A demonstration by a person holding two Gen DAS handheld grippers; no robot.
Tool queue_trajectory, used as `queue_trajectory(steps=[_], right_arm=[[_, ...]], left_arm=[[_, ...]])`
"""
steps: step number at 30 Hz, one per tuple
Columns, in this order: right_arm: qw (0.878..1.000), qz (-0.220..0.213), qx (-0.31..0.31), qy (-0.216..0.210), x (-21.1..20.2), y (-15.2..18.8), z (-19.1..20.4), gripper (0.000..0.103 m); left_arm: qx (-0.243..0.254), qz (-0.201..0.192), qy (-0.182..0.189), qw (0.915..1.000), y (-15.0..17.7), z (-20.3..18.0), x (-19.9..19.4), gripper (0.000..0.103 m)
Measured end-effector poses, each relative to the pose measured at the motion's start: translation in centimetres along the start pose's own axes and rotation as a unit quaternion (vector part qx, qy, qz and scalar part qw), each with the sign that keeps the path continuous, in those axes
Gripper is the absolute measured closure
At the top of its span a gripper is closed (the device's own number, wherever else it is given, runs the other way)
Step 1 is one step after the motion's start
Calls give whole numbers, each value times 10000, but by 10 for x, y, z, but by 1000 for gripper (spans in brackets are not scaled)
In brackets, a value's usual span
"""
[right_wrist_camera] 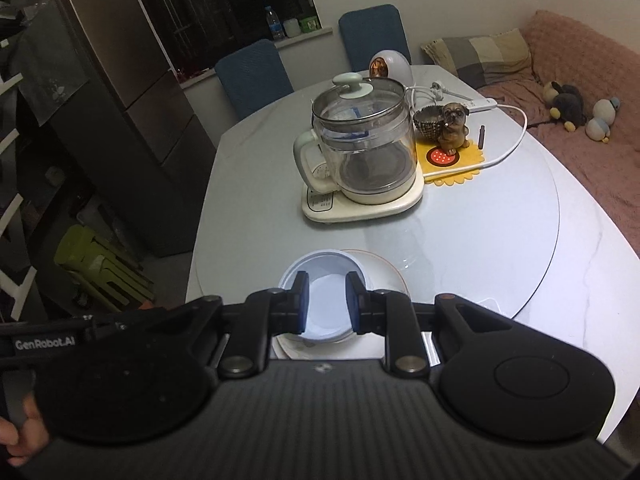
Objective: Organize plates and bowls
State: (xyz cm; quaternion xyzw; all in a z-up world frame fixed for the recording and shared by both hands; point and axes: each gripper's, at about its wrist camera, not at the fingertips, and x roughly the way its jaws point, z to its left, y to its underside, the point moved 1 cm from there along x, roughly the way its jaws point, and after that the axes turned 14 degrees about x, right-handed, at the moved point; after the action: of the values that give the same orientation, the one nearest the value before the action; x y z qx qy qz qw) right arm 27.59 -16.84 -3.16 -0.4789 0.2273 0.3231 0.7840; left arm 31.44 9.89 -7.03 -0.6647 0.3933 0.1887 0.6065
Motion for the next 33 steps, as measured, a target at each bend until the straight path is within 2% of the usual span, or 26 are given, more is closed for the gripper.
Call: queue_trajectory(steps=[5,6,7,8,10,12,15,20,22,24,33], right_arm=[[9999,-115,-20,-66,-23,18,-2,79],[9999,-144,-61,-51,-25,21,-2,76],[9998,-170,-77,-47,-28,23,-2,63],[9998,-200,-77,-63,-31,26,-3,56],[9995,-275,-108,-107,-36,30,-5,30],[9991,-364,-192,-66,-40,34,-9,21],[9988,-430,-249,-56,-46,37,-19,21],[9982,-466,-336,-185,-65,44,-37,21],[9979,-494,-357,-212,-73,46,-45,16],[9977,-495,-399,-253,-81,49,-51,16],[9963,-404,-556,-523,-103,68,-76,15]], left_arm=[[181,-136,-147,9996,20,-11,-29,40],[205,-167,-199,9995,24,-13,-35,39],[202,-181,-252,9993,28,-14,-40,37],[197,-180,-281,9992,32,-16,-44,37],[239,-231,-316,9989,38,-21,-53,32],[280,-304,-435,9982,44,-27,-60,20],[380,-371,-602,9968,51,-37,-66,15],[276,-425,-799,9955,69,-58,-74,9],[162,-418,-861,9953,75,-67,-76,7],[58,-406,-897,9951,84,-77,-80,5],[-85,-368,-1255,9914,124,-113,-103,5]])
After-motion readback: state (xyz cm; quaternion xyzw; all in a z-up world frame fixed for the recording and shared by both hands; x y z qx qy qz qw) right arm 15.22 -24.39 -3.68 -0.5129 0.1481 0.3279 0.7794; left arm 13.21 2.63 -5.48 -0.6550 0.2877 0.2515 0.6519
